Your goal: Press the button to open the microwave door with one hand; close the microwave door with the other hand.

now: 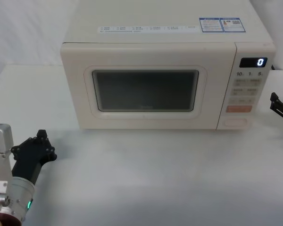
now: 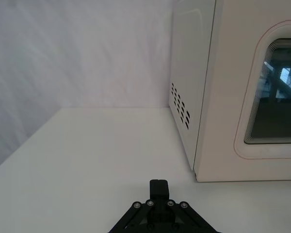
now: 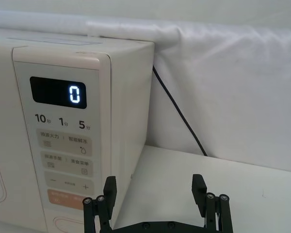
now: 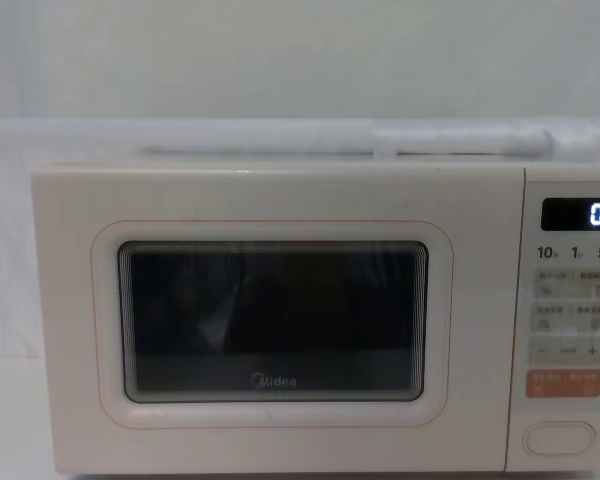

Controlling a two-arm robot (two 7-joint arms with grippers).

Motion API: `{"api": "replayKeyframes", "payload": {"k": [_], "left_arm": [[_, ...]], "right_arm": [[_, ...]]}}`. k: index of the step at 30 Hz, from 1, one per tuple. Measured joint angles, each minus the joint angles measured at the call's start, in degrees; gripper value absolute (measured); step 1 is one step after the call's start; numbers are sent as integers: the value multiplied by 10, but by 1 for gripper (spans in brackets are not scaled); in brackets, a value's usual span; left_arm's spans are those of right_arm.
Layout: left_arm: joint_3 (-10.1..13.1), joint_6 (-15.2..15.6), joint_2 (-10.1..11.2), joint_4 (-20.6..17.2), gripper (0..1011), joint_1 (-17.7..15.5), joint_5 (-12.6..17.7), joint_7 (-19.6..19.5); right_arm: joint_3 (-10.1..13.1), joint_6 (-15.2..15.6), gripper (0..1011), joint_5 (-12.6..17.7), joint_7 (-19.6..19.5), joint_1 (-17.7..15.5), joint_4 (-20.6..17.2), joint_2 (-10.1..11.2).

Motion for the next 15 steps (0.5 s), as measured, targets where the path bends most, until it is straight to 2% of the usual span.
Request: {"api": "replayKeyframes", "payload": {"k": [15], "left_arm": [[4, 2, -2, 1, 0, -12, 7, 4]], "right_arm": [[0, 0, 1002, 0, 0, 0, 0, 0]]}}
